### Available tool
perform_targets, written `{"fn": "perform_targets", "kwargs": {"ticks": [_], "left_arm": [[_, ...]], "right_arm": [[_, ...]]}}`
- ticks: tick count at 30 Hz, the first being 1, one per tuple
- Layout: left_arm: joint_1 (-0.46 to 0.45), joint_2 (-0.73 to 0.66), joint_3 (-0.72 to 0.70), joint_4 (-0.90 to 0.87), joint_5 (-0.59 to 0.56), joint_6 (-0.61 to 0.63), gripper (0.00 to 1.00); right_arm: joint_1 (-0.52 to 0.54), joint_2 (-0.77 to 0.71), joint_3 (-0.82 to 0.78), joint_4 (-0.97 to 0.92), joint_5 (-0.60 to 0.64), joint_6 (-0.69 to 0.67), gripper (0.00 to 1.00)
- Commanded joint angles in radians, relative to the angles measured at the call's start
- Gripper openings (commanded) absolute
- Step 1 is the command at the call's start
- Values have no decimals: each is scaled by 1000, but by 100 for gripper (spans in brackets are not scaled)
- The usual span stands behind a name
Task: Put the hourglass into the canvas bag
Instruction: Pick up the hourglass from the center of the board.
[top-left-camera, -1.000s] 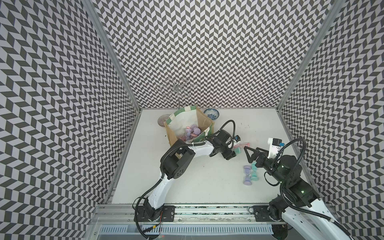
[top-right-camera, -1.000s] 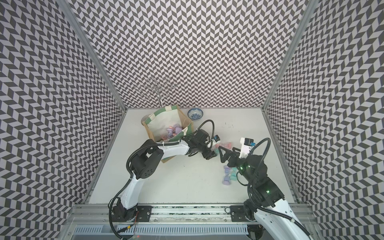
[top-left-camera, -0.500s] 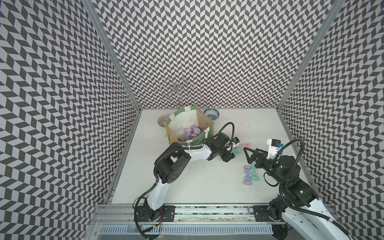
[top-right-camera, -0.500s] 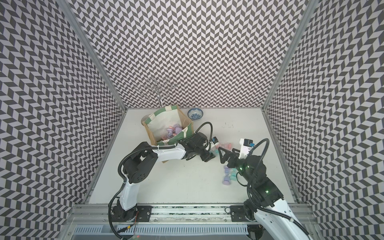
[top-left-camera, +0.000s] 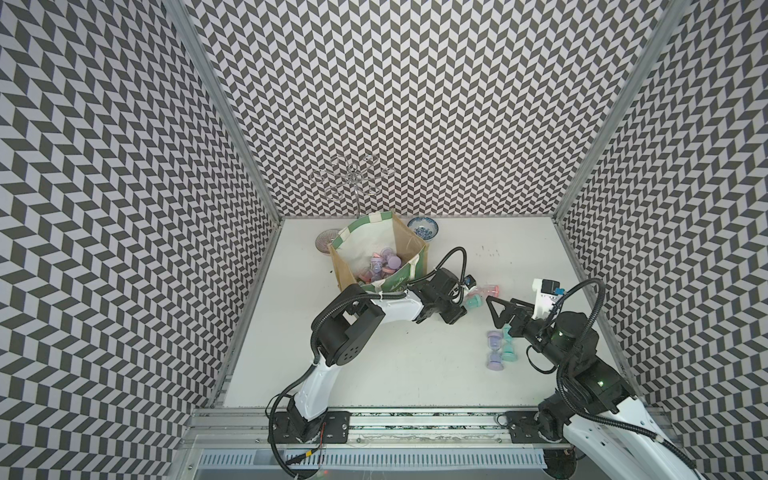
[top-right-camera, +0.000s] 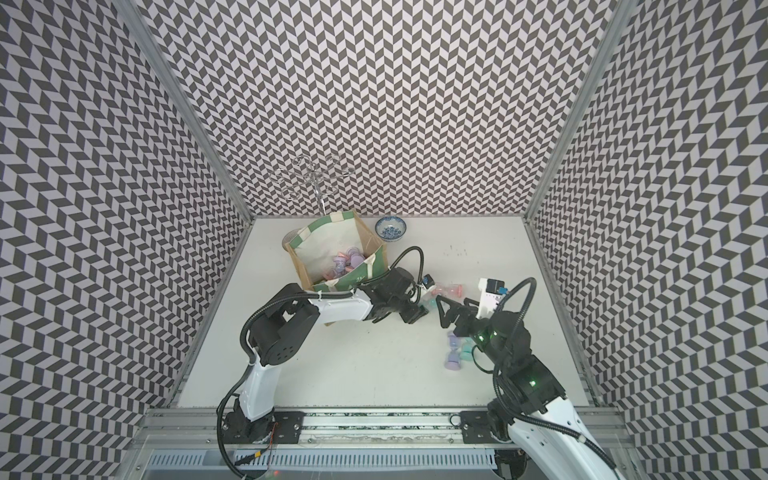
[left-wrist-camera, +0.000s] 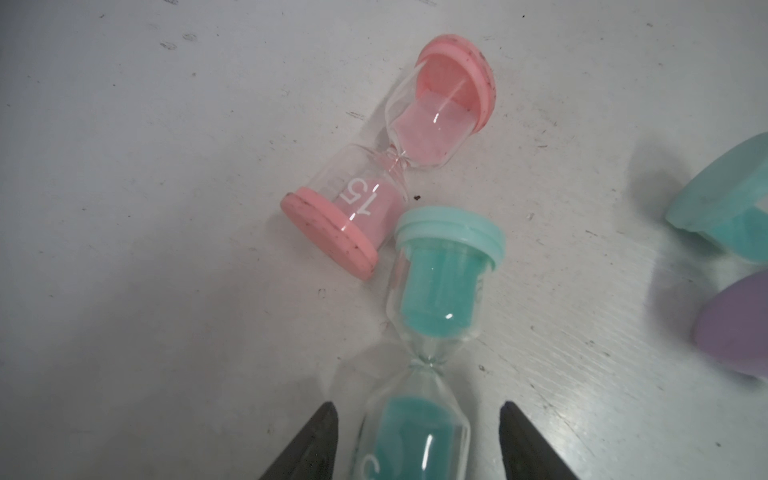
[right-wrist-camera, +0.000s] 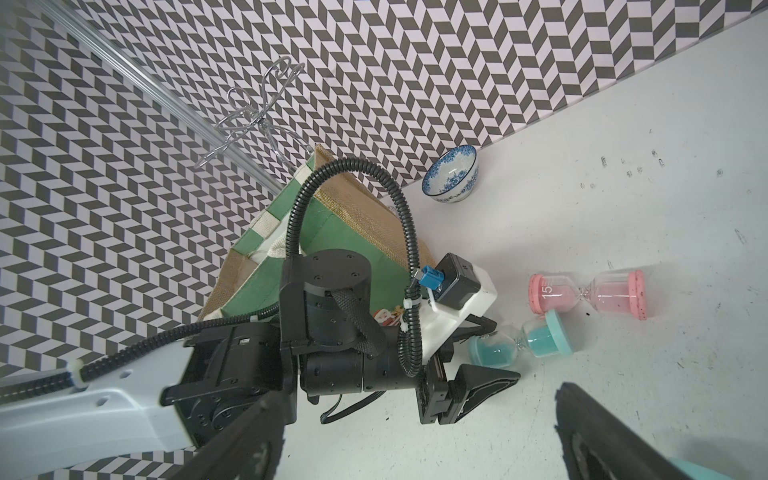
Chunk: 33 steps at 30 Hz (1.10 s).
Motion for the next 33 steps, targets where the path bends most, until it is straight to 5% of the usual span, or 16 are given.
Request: {"fn": "perform_targets", "kwargs": {"ticks": [1,15,33], "left_arm": [[-6,21,-15,34,-8,-7,62],[-6,35,-29,47,-26,0,51],[-28,-140,-142,145,-57,-41,34]], "right_arm": [[-4,-5,-10,70,-6,13,99],[-4,4,-12,78,-9,10,99],[-3,-4,-12,84,-8,23,99]]}}
